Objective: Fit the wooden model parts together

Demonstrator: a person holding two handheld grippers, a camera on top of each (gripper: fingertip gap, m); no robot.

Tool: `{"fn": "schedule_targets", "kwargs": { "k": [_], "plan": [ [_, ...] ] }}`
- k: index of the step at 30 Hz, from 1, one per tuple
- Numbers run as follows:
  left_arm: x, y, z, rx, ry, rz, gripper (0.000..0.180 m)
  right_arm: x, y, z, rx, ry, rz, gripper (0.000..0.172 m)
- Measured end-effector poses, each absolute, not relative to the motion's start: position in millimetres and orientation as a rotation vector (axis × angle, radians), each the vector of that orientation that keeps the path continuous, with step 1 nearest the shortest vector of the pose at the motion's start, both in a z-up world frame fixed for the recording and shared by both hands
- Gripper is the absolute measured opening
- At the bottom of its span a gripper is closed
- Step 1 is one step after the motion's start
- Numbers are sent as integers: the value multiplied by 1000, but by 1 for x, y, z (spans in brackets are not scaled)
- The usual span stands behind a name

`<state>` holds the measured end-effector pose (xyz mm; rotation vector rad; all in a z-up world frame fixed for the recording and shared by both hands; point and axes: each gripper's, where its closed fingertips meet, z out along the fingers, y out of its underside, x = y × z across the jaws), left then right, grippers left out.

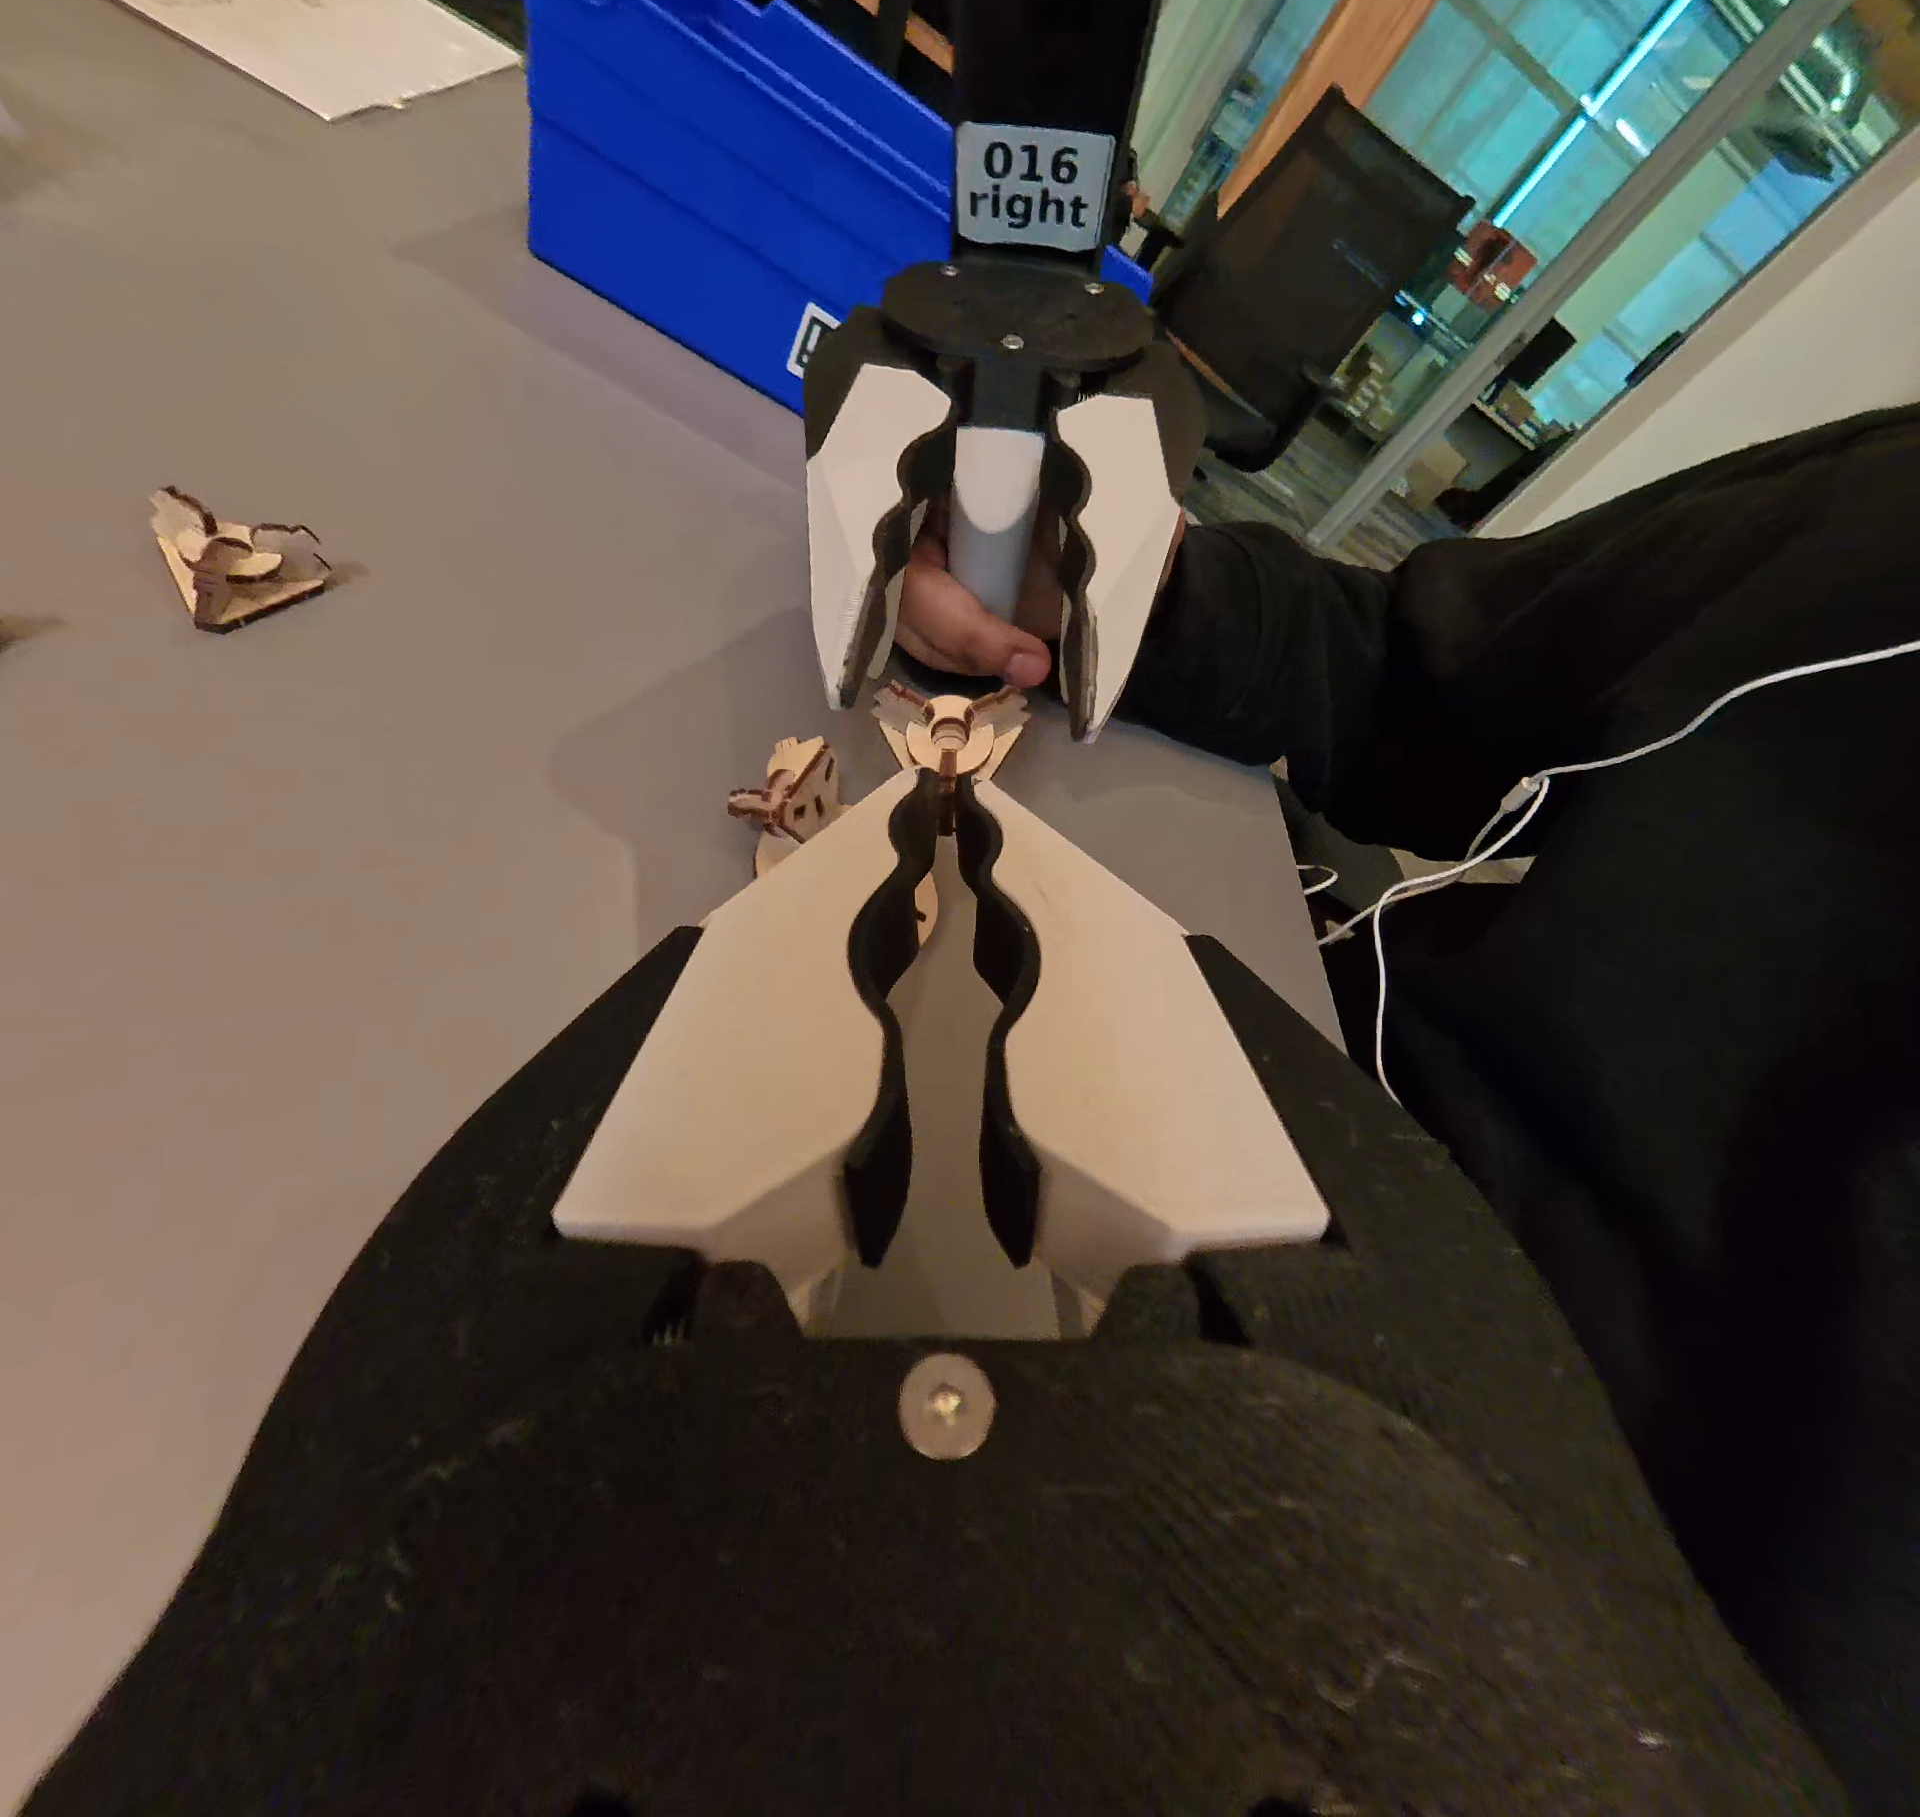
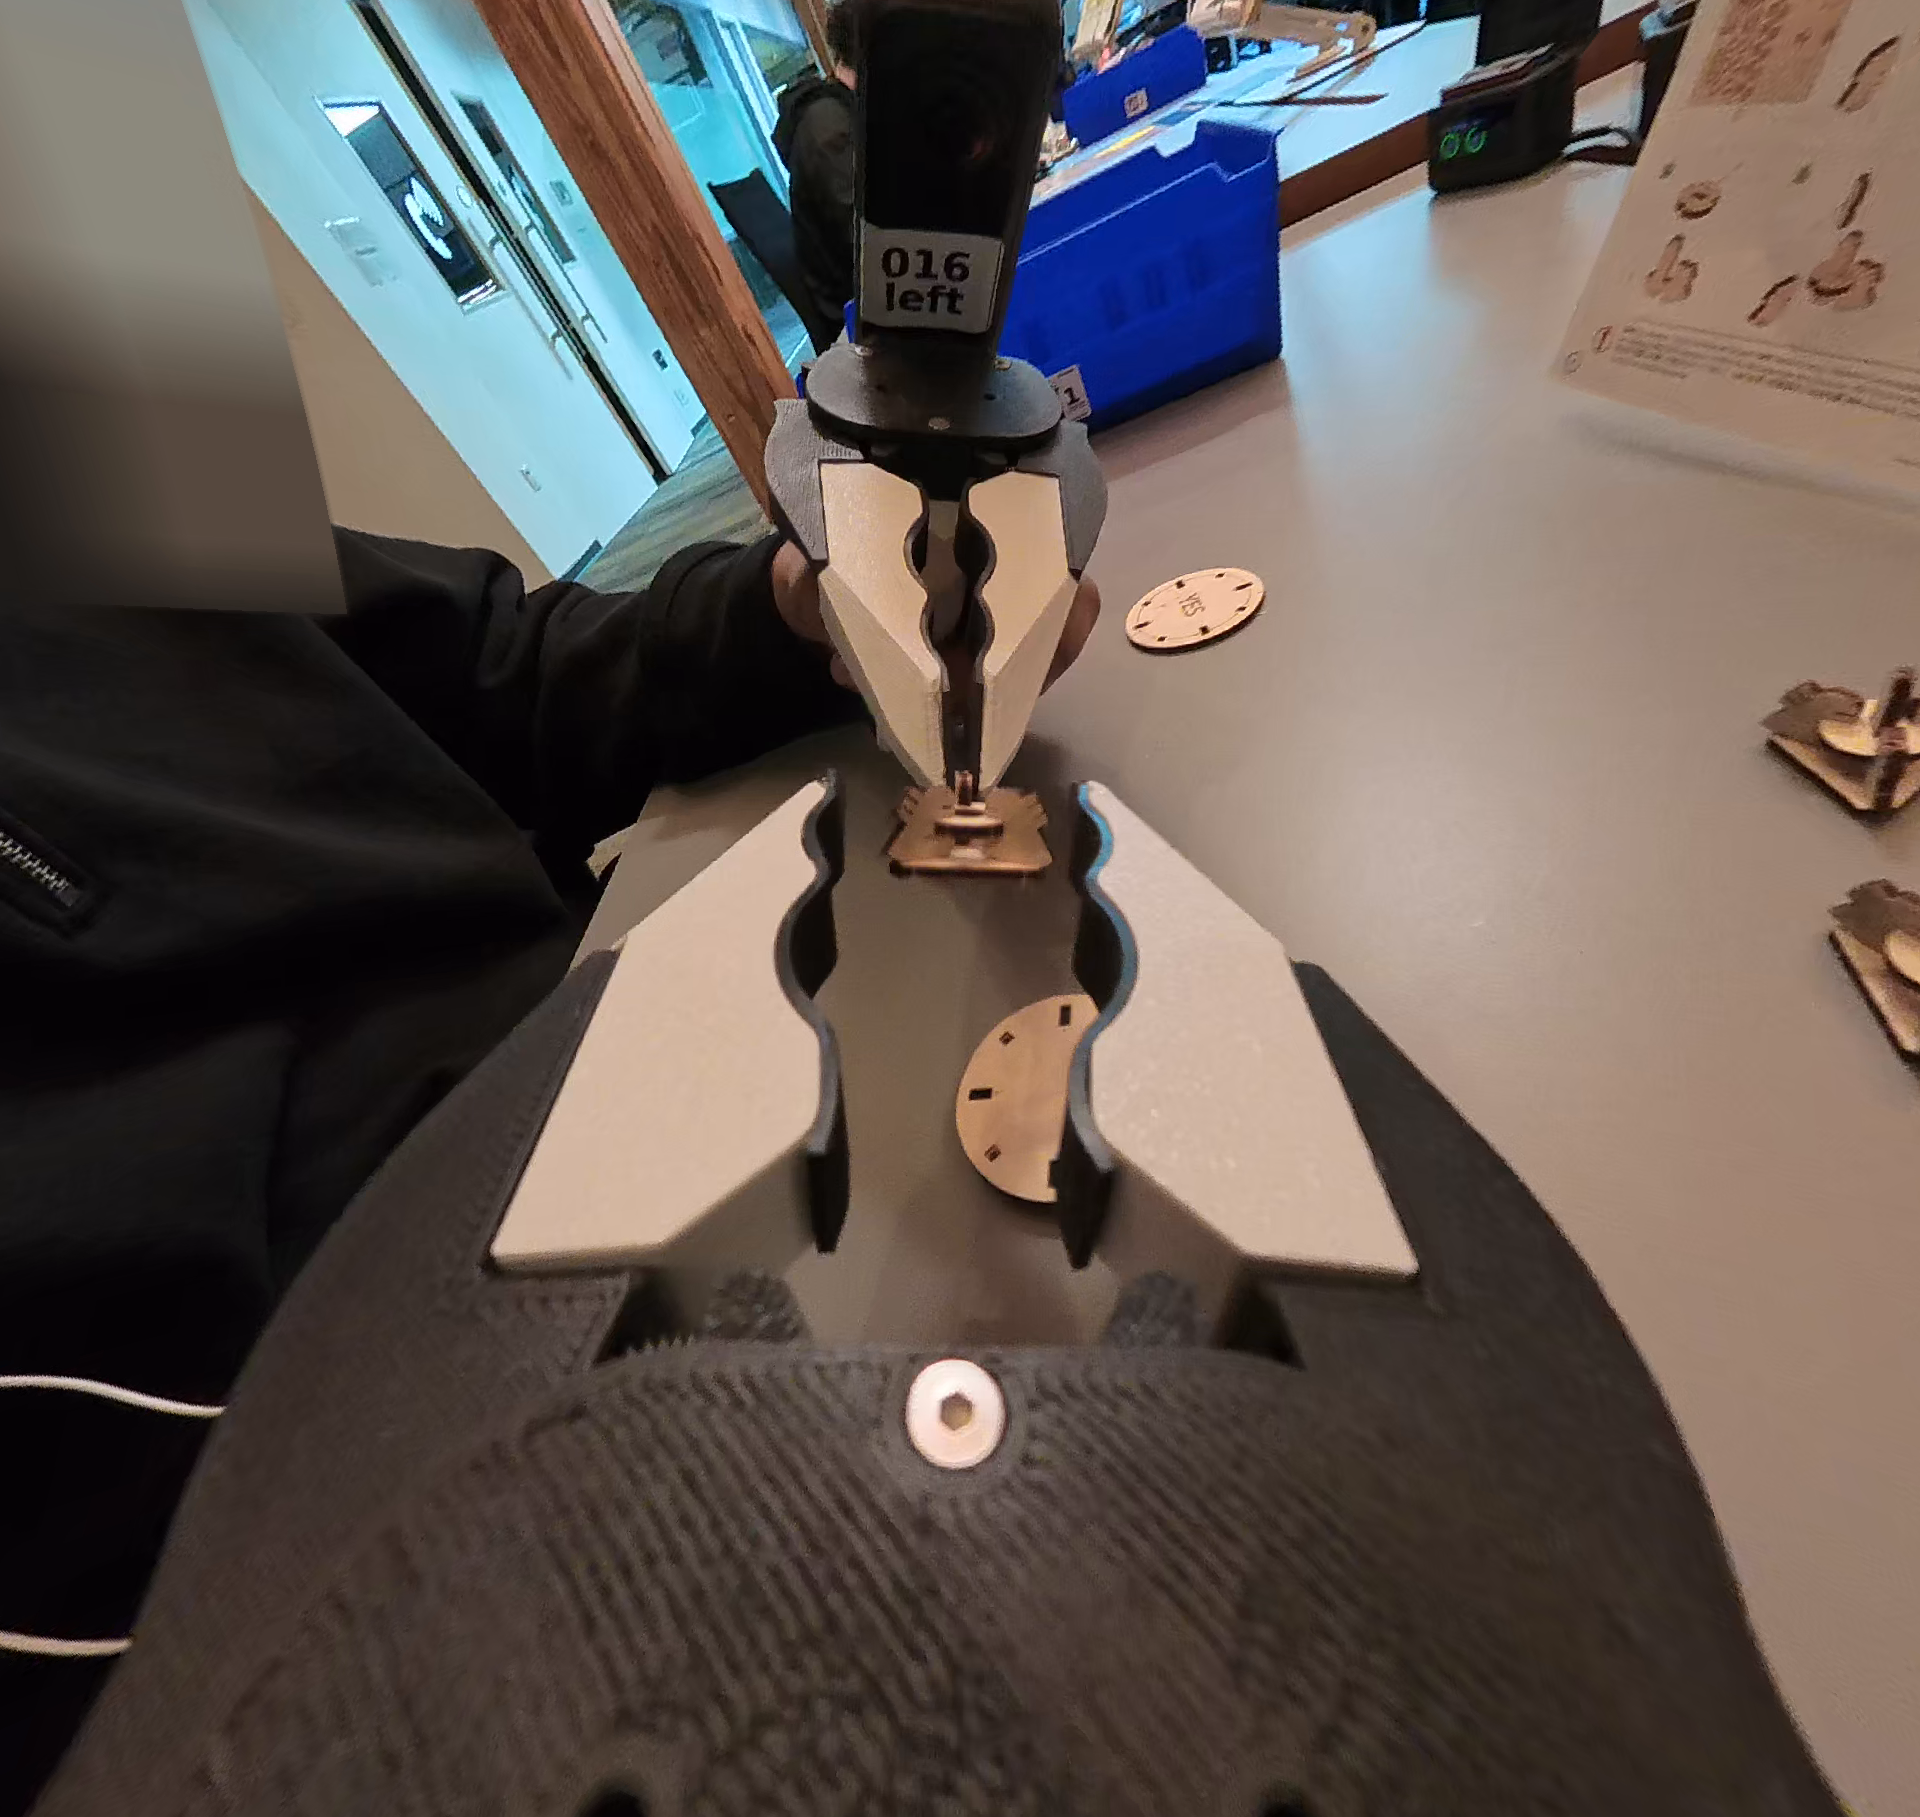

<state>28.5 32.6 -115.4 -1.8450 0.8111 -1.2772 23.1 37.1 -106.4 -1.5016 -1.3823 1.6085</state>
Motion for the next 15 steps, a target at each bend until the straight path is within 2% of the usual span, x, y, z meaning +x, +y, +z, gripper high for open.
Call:
{"fn": "schedule_targets", "kwargs": {
  "k": [5, 15],
  "plan": [
    [21, 40, -108, -1817, 737, -1298, 0, 26, 48, -104, -1469, -1366, 1495, 45],
    [18, 42, -102, -1798, 673, -1386, 0, 27, 50, -109, -1320, -1513, 1070, 39]
  ]
}}
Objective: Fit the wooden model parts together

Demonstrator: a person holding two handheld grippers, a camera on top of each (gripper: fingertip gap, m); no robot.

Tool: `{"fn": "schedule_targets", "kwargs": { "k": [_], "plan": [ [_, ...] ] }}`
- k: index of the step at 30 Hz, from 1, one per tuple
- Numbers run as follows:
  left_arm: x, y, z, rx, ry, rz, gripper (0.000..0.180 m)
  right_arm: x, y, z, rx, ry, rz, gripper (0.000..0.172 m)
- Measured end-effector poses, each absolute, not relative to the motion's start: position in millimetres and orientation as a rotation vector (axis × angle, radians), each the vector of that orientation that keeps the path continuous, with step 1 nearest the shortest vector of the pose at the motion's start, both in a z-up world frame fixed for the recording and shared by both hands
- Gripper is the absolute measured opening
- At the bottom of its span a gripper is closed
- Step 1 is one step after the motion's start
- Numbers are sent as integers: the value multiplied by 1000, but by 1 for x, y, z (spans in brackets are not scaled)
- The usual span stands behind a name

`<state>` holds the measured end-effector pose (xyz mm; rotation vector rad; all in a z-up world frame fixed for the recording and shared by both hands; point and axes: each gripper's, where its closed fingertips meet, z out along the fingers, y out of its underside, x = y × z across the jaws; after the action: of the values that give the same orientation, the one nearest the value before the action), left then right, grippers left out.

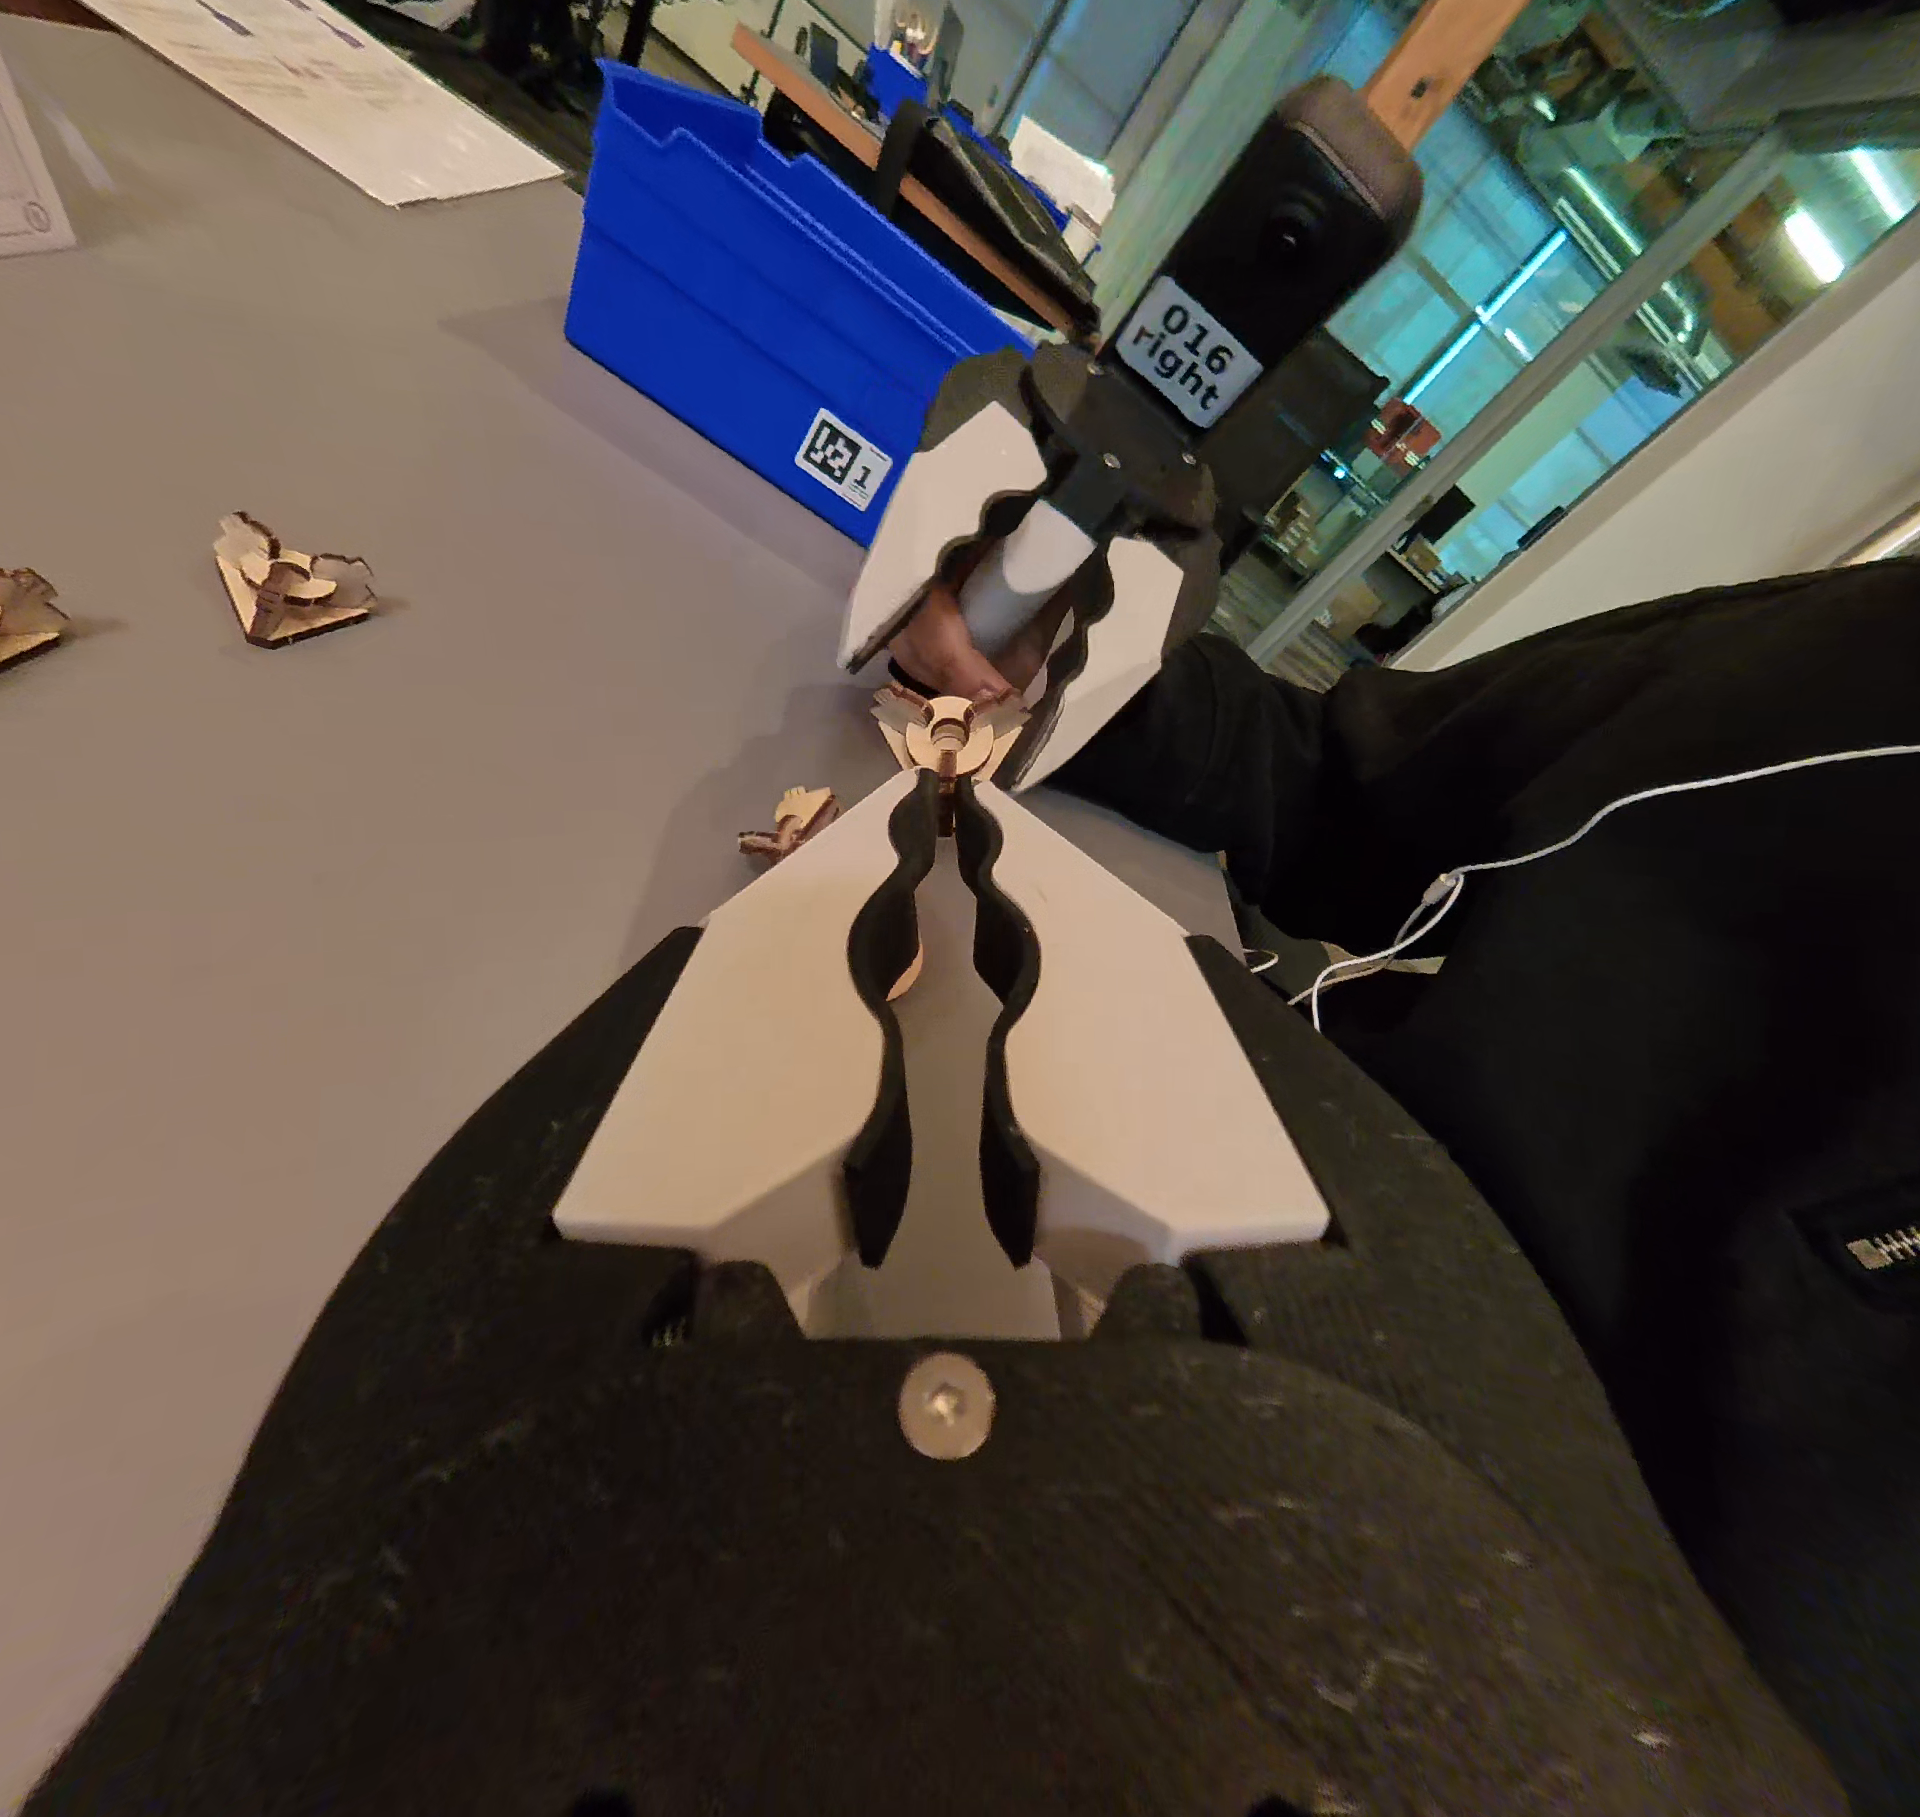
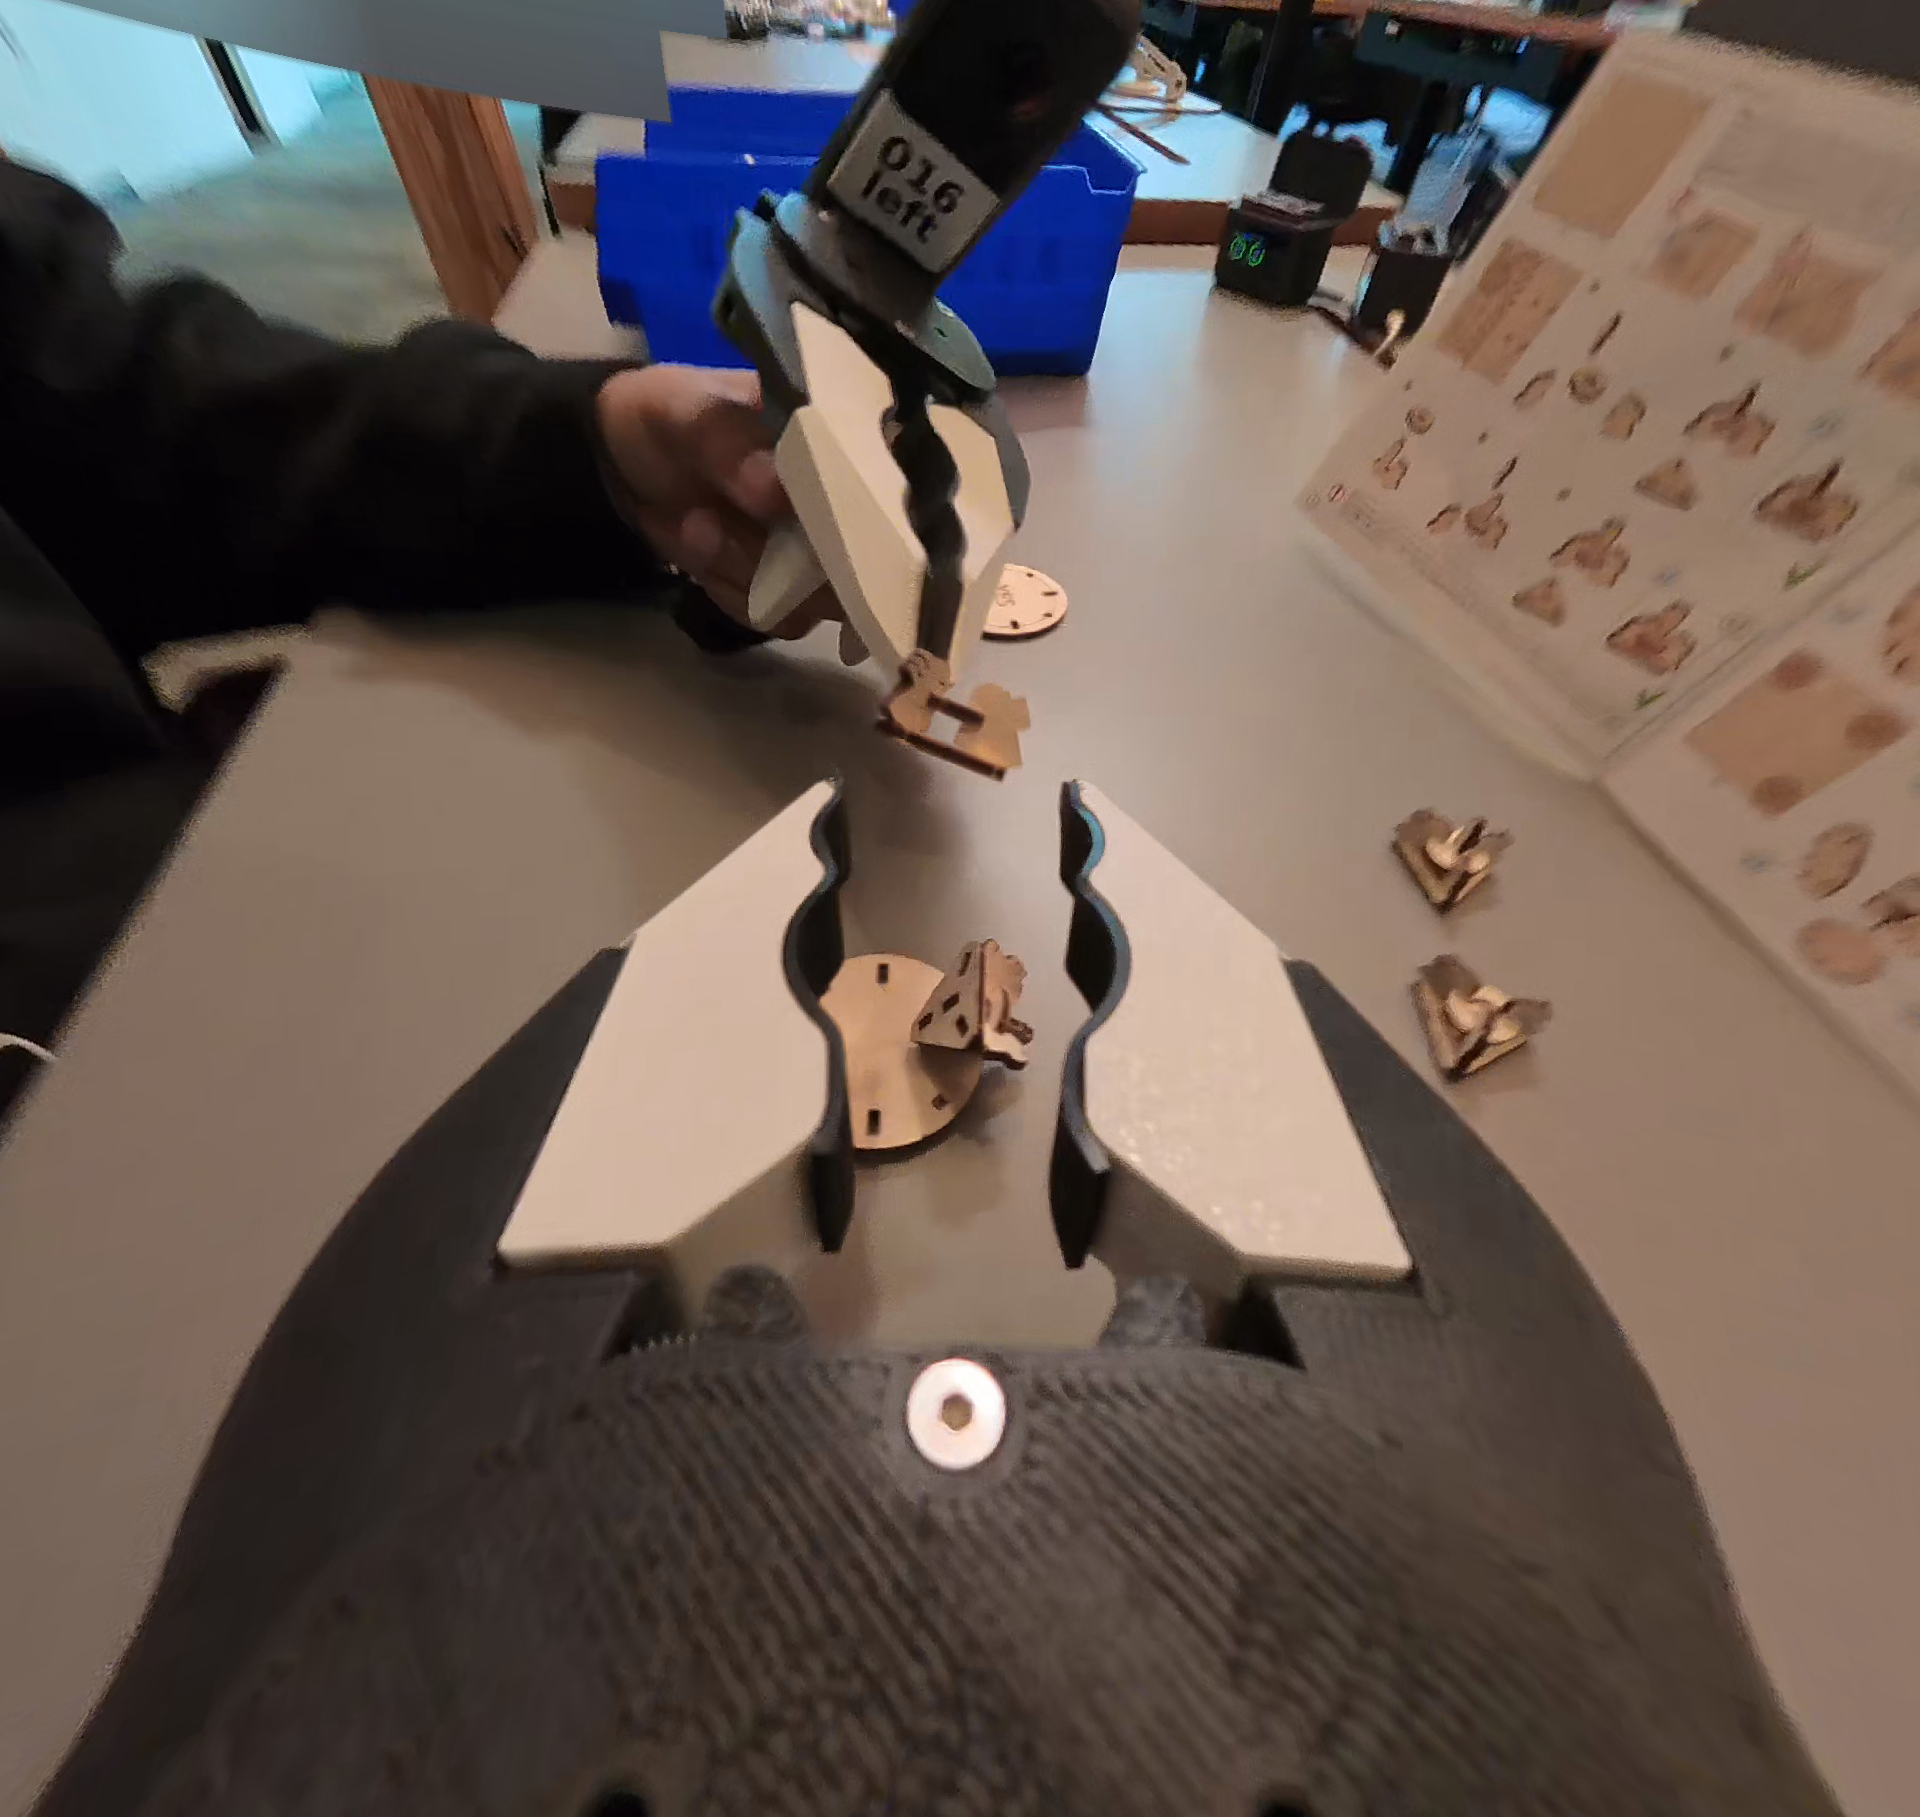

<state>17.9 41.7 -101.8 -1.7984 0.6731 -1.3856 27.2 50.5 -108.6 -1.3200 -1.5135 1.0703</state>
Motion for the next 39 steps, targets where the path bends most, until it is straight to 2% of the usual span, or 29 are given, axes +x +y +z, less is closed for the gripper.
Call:
{"fn": "schedule_targets", "kwargs": {
  "k": [14, 26, 29, 32, 39],
  "plan": [
    [23, 30, -105, -1811, 672, -1593, 0, 24, 33, -100, -785, -1646, 478, 20],
    [23, 27, -105, -1813, 678, -1646, 0, 22, 29, -106, -740, -1690, 419, 14],
    [21, 32, -108, -1836, 641, -1622, 17, 23, 32, -104, -739, -1676, 400, 12],
    [15, 41, -107, -1834, 578, -1602, 26, 25, 38, -104, -747, -1670, 372, 12],
    [-20, 75, -104, -1822, 378, -1418, 30, 25, 46, -117, -677, -1939, 216, 11]
  ]
}}
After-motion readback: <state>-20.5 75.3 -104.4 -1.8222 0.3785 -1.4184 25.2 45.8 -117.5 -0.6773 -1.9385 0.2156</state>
